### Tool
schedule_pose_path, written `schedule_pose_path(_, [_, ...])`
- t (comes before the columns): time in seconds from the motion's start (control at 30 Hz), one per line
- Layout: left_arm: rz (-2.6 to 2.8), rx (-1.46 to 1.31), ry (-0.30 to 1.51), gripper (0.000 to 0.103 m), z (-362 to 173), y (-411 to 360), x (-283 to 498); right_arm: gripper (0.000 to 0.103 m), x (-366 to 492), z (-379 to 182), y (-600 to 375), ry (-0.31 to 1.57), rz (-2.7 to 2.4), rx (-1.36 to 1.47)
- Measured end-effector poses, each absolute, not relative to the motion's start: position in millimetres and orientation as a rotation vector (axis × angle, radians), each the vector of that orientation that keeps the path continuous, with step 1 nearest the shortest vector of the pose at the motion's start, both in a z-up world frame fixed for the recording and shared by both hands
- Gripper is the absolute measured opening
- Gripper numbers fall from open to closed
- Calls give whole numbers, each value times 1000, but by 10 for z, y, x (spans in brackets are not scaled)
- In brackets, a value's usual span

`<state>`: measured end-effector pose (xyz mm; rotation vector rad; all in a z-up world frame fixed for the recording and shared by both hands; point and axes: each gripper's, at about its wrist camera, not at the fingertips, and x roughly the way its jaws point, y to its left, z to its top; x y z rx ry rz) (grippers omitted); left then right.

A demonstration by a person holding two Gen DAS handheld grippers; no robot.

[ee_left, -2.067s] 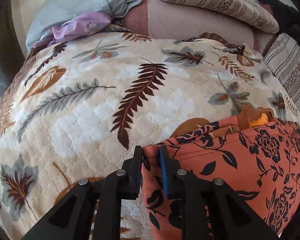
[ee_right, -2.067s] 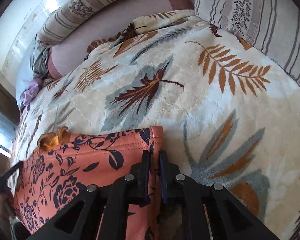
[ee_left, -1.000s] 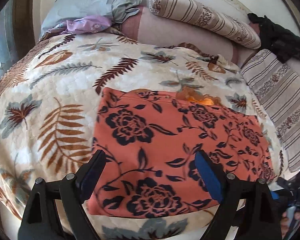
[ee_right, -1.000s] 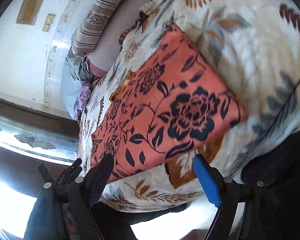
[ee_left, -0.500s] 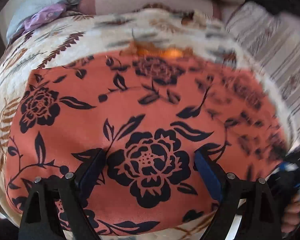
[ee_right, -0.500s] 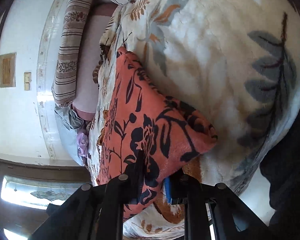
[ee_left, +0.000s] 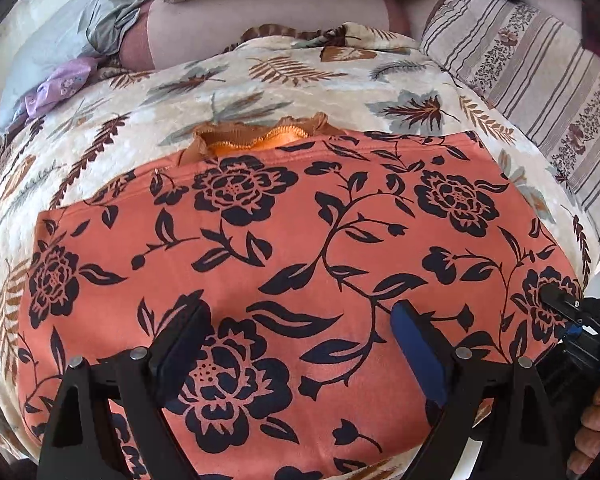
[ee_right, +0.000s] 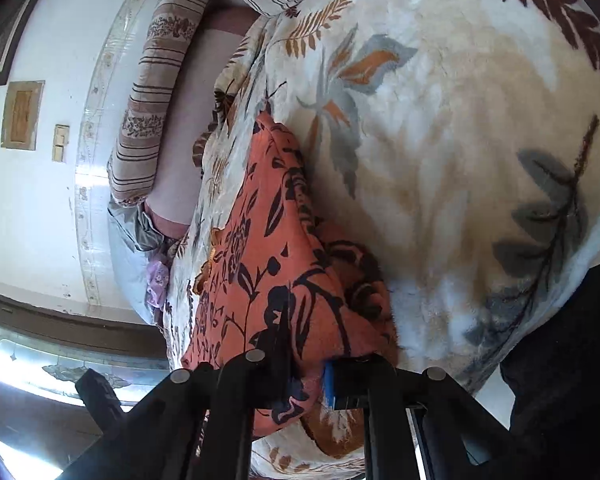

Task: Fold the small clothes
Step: 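Smooth the folded shirt flat with both open grippers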

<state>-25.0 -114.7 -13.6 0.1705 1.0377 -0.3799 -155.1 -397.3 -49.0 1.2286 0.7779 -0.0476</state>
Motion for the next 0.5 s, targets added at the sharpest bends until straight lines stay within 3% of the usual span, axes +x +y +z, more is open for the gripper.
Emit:
schedule_pose_path(0.33, [-381,142,1059,93,-237,-1110,-142,17,-1556,-222,-4084,844,-76,1091])
schedule_pose_path(0.5, [-389,144,1049,95,-265,-1123,-121,25,-1477,-21,-4220,867,-110,986])
